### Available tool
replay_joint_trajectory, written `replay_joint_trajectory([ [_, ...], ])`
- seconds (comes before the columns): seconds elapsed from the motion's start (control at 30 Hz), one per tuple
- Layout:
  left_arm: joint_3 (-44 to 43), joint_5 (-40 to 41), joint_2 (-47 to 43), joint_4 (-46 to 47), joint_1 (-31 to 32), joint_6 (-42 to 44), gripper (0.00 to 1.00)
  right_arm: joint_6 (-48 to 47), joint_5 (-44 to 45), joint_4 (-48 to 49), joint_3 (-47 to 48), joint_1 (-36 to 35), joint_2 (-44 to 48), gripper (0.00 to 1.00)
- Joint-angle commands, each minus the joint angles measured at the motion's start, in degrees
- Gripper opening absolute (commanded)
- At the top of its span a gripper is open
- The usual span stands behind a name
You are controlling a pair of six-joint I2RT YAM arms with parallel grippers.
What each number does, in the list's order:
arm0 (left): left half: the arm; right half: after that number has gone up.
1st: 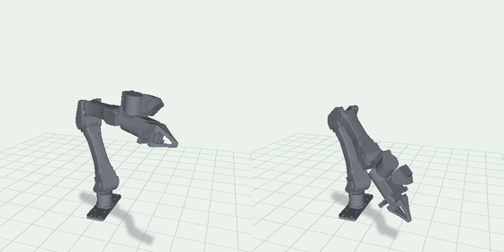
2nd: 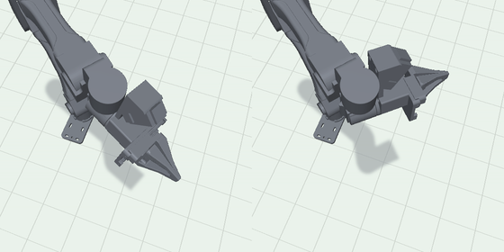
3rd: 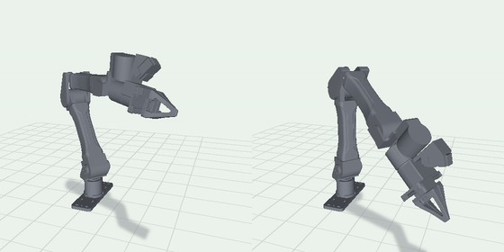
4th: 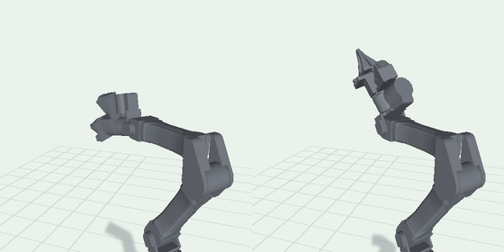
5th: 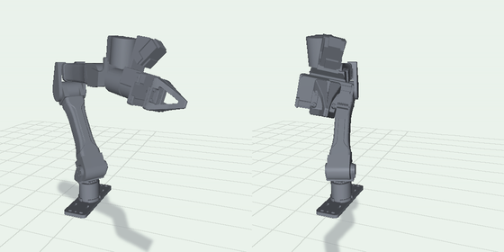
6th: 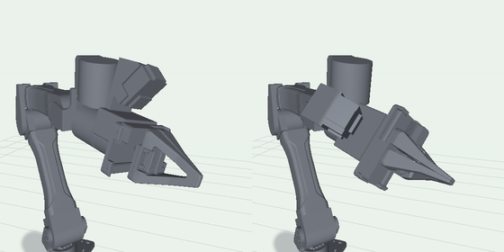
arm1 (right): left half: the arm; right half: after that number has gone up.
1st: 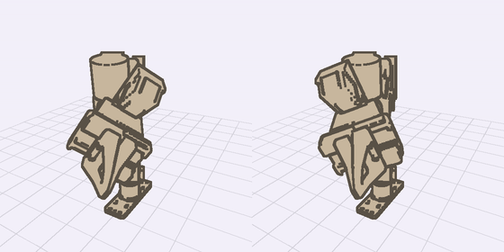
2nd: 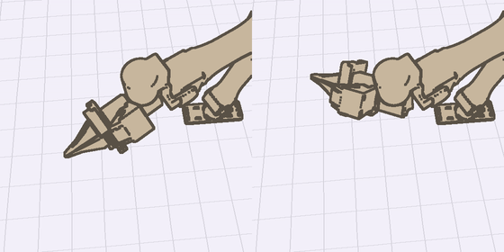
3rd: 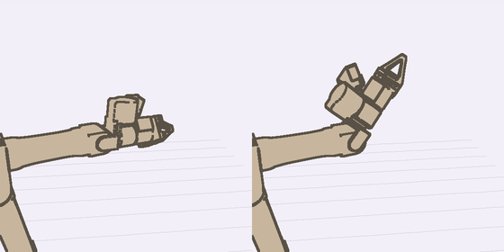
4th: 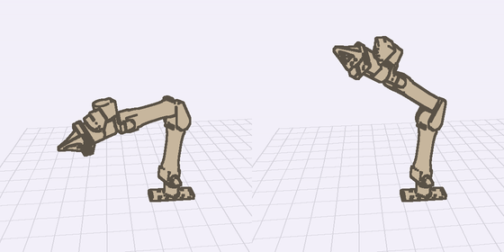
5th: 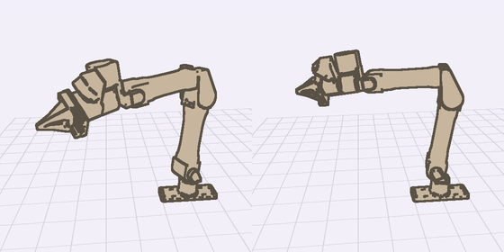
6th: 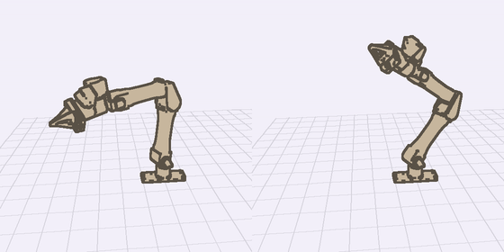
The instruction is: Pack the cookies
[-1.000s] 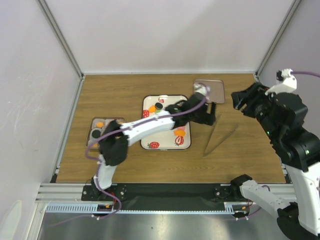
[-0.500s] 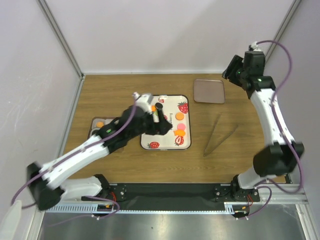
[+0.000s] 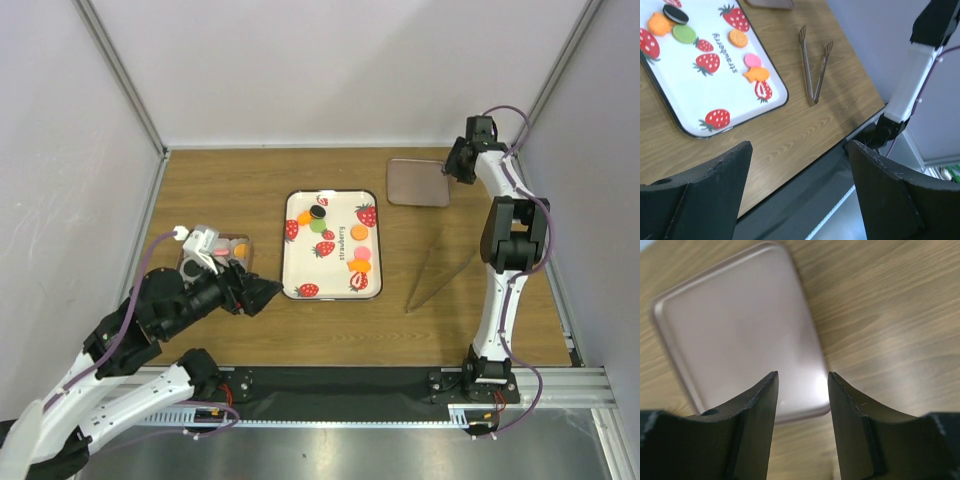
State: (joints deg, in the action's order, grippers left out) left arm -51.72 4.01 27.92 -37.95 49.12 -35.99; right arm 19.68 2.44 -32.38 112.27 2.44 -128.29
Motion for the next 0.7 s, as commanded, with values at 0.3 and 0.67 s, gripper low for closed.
replay_joint_trajectory([
  [0.3, 2.5, -3.1, -0.7, -3.2, 0.1, 1.0, 0.84, -4.0, 1.5, -2.7, 10.5, -0.1, -11.5, 0.47],
  [0.67, 4.1, -3.1, 1.1, -1.3, 0.1, 1.0, 0.84, -5.6, 2.9, -2.2, 10.6, -0.5, -13.4, 0.42],
])
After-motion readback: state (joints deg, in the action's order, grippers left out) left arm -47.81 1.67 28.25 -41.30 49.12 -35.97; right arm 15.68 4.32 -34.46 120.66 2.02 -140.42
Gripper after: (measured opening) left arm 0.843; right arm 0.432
